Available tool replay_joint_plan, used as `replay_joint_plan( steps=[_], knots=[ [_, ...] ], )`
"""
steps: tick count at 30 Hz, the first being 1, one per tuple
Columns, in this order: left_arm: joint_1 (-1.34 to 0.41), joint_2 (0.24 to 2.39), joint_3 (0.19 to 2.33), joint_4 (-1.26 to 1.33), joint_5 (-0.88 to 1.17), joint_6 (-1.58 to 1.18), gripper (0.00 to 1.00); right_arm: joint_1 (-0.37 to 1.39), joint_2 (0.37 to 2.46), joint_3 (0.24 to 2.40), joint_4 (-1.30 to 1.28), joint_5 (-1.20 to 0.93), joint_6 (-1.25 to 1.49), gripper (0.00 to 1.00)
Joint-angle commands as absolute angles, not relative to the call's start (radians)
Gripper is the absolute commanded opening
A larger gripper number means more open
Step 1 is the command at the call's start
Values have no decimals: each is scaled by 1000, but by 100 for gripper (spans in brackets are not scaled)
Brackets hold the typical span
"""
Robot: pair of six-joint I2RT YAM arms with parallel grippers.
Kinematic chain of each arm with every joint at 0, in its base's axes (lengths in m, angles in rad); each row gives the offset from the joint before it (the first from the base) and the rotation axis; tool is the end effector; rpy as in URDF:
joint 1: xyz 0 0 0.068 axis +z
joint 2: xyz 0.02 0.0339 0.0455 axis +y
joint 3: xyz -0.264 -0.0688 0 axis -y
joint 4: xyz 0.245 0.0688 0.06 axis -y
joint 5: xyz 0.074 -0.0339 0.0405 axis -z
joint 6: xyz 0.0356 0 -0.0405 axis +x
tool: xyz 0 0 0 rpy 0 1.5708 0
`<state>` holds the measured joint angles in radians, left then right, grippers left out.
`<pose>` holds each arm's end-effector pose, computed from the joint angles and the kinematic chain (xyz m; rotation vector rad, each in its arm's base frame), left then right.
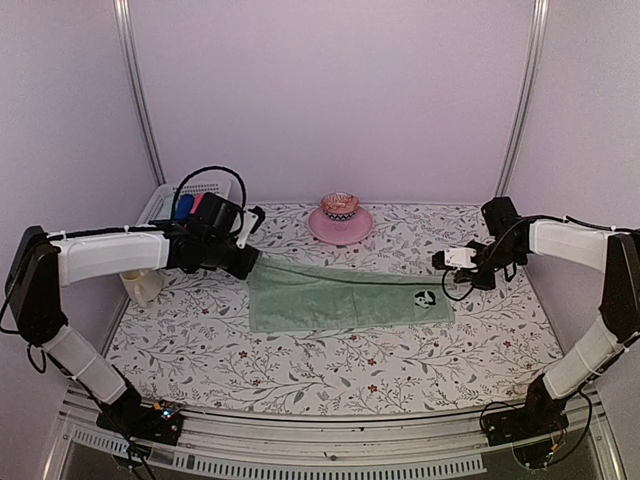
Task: Roll the towels
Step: Fold the towel at the center of the board.
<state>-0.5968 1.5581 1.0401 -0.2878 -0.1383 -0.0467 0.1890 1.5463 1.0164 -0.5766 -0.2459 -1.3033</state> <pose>0.2798 -0.1841 0.2295 0.5803 2.2994 -0.1458 0.2968 0.0656 0.2083 -1.8349 1.8721 -0.0527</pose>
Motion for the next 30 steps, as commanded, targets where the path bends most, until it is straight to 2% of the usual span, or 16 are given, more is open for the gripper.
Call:
replay_joint_plan(
  steps=[1,14,28,30],
  knots=[
    [-609,1516,1022,-394,-111,-73,0,184,1494,962,-639,-272,-1360,2],
    [-642,1514,969,-509,-42,-120,0,200,1479,900,-704,-296,-1405,2],
    [-673,1624,978,-519,4,-91,0,236,1526,872,-666,-241,-1365,3],
    [-674,1627,976,-522,7,-91,3,244,1529,869,-666,-242,-1365,3]
  ],
)
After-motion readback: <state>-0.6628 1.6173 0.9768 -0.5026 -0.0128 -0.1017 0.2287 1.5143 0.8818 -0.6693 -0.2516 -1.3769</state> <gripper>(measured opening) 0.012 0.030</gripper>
